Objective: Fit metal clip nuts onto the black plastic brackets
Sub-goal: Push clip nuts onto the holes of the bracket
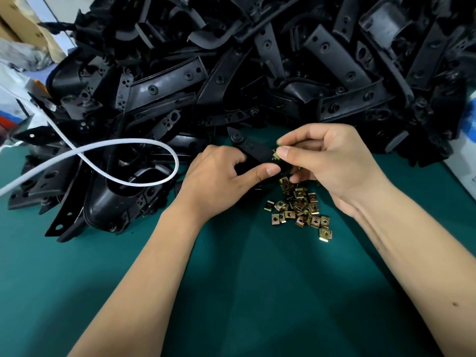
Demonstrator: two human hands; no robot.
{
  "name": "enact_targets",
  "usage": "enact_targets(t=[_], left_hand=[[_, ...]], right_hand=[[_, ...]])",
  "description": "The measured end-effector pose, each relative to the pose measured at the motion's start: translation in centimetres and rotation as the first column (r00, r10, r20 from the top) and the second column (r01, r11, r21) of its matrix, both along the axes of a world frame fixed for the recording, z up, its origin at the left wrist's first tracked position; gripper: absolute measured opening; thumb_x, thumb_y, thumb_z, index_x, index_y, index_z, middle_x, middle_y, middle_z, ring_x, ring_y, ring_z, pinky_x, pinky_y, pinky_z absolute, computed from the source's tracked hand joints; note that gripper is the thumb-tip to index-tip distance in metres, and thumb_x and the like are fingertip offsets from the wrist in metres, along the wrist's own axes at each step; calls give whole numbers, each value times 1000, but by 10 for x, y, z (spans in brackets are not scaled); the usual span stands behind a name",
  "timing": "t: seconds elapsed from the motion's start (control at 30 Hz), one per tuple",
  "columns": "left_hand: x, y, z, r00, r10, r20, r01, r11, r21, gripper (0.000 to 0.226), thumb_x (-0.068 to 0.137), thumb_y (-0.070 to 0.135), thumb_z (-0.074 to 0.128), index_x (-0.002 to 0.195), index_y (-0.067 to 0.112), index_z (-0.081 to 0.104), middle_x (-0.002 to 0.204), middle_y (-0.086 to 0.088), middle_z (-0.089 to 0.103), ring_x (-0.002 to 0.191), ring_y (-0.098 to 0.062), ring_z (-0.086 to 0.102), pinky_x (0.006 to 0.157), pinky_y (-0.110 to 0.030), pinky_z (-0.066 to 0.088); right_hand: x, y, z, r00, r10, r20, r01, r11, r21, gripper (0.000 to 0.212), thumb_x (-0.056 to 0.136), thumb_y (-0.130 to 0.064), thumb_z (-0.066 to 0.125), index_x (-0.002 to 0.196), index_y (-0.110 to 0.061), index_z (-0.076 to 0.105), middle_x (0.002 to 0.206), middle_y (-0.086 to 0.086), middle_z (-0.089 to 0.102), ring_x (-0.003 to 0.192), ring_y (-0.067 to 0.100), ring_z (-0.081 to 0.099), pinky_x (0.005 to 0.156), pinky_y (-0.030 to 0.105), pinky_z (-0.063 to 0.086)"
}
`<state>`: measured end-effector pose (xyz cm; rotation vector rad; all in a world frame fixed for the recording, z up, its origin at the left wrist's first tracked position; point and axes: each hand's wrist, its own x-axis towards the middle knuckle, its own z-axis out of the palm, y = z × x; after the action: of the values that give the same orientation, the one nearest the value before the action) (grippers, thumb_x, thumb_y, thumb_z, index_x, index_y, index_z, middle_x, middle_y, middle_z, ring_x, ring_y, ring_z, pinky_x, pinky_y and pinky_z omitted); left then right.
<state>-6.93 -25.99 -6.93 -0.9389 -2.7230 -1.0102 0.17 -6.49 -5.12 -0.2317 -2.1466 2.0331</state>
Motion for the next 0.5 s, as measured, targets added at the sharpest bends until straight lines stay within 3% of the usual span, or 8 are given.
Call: enact_targets(t=[0.13, 0.3, 0.5], left_hand=[[0, 2, -1, 1000, 4, -18, -5, 1000, -22, 87, 79, 92, 42, 67, 9, 62, 54, -4, 57, 54, -23, 54, 60, -47, 47], [0, 3, -3, 999, 20, -33, -20, 1000, 6, 83, 76, 96, 37, 64, 17, 61, 52, 2, 56, 56, -18, 56, 55, -36, 42], [-1, 3, -5, 999, 41, -28, -41, 999, -11, 86, 74, 99, 31, 87, 27, 75, 67, 7, 69, 69, -11, 65, 67, -36, 50]], right_hand=[[0, 0, -1, 1000, -1, 12, 1, 1000, 19, 7, 89, -9, 79, 87, -14, 82, 86, 8, 78, 74, 14, 72, 58, 21, 54], [0, -2, -3, 999, 5, -32, -2, 997, 75, 8, 89, -11, 79, 83, -16, 82, 83, 6, 77, 71, 22, 69, 60, 26, 55], [0, -4, -3, 999, 49, -14, -48, 998, 51, 14, 95, -13, 72, 84, -12, 81, 87, 11, 76, 78, 24, 69, 65, 30, 57]])
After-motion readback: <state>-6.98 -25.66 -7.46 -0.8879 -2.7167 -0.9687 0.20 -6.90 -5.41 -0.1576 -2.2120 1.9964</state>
